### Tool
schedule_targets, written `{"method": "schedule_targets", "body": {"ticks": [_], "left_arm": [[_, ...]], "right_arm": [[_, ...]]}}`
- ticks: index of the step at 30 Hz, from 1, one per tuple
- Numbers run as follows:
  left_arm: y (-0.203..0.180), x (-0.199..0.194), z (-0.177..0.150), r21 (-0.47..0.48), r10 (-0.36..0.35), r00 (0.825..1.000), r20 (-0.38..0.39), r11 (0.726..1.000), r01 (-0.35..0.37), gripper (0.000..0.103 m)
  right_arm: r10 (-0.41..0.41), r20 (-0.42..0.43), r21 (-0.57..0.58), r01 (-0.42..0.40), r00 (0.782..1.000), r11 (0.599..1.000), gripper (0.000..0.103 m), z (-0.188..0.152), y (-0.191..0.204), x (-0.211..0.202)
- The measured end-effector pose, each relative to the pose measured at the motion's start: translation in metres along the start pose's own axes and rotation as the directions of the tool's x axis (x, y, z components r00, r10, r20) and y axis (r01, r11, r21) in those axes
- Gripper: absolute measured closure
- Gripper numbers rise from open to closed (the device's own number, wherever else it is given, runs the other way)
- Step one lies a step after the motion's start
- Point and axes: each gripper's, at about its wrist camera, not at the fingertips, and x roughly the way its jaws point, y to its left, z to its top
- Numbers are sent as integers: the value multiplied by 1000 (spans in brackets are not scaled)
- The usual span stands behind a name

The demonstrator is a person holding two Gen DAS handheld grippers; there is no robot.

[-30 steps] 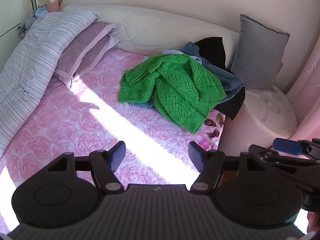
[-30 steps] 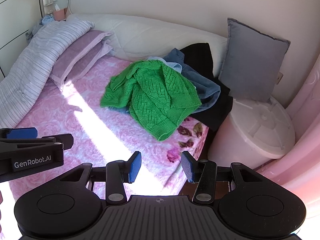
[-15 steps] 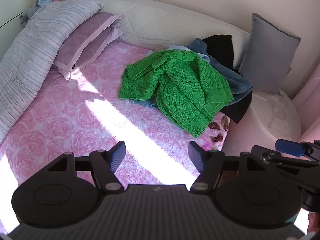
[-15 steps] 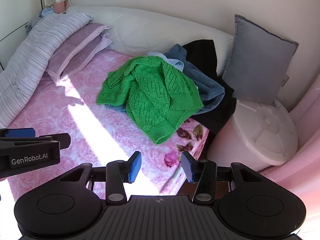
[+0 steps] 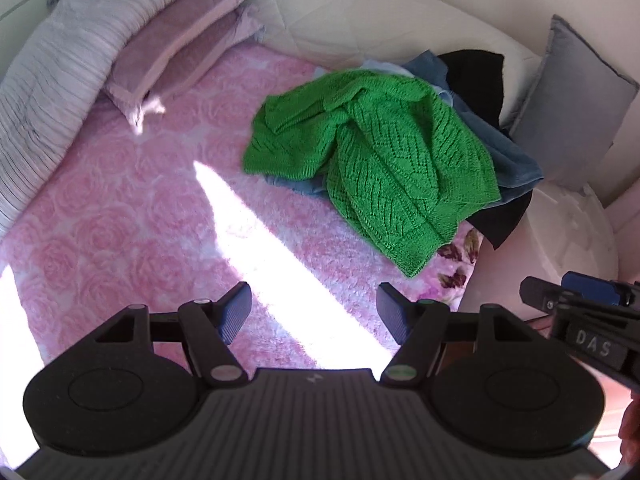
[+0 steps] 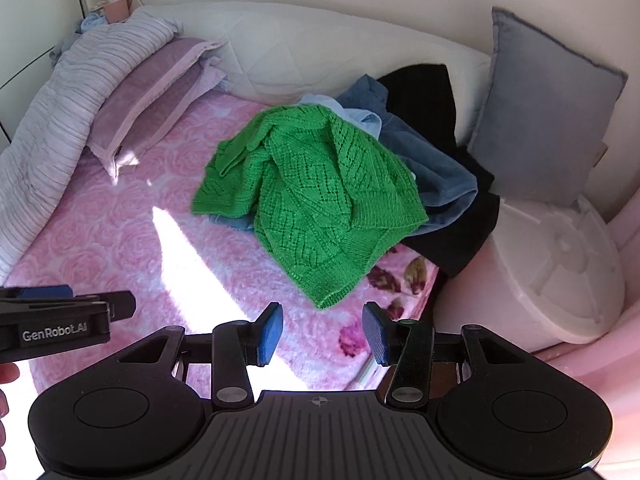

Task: Fold clothes
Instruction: 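Grasp the green knit vest with both grippers from the pile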

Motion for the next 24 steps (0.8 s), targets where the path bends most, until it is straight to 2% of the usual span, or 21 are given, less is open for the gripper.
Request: {"method": "schedule_targets", "body": {"ticks": [7,14,19,24], "left_arm": [[-7,52,18,-26,-21,999,-34,999,20,39],[-20,113,39,-65,-33,997,-73,997,28,39],[-25,164,53,-133,-103,988,-114,987,88,39],[-24,216,63,-245,-162,974,-160,962,120,39]], "right_arm": [[-3,-18,0,3,1000,1000,55,21,-27,43],[-59,-18,-106,57,998,993,55,45,-44,92],[-76,-36,-165,69,996,984,55,67,-56,132],[-97,-27,-244,87,995,966,55,91,-61,166]]}}
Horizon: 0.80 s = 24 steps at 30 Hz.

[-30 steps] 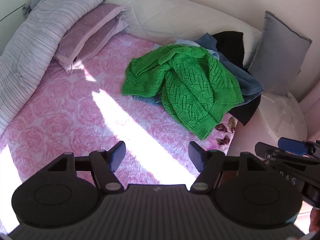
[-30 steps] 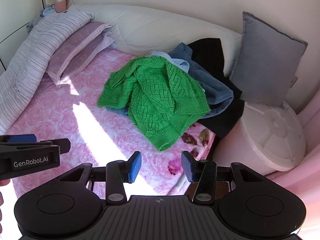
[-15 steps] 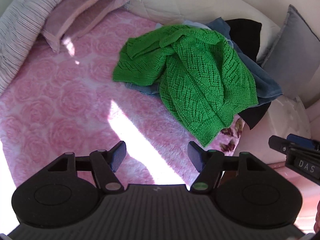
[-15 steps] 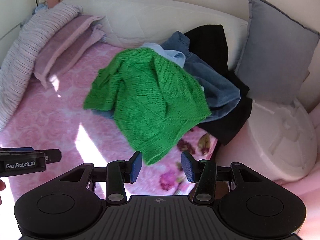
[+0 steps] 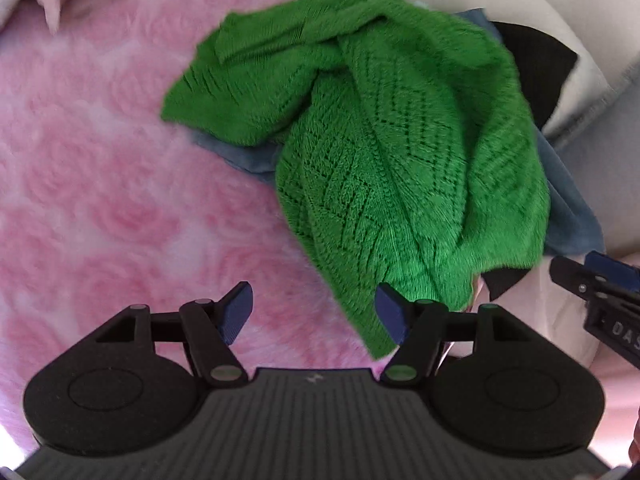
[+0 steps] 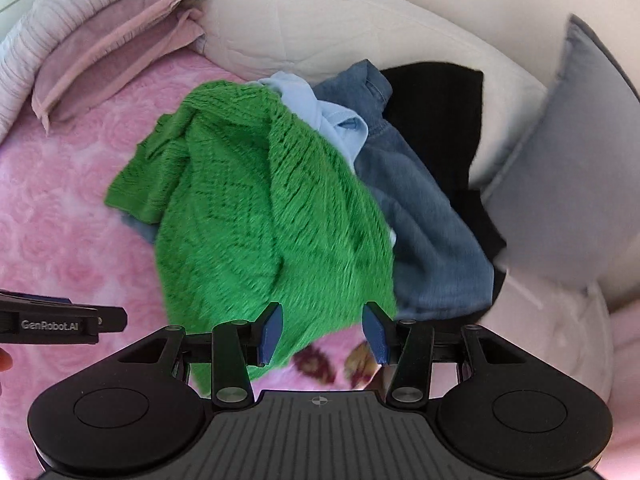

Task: Fold clothes
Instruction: 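Grasp the green knit vest with both grippers from the pile, then carry the green vest with both grippers and lay it on the open bed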

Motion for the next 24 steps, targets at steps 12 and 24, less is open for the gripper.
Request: {"method": "schedule_targets", "body": {"ticks": [12,24], "left_arm": [[18,89,39,-262,-158,987,-1,953,152,60],[31,-4,25,-159,-276,941,196,938,309,99]], "right_arm": [[24,77,-102,-16,997,995,55,59,1,70],[369,261,-225,-316,892,922,98,70,22,-12]]}}
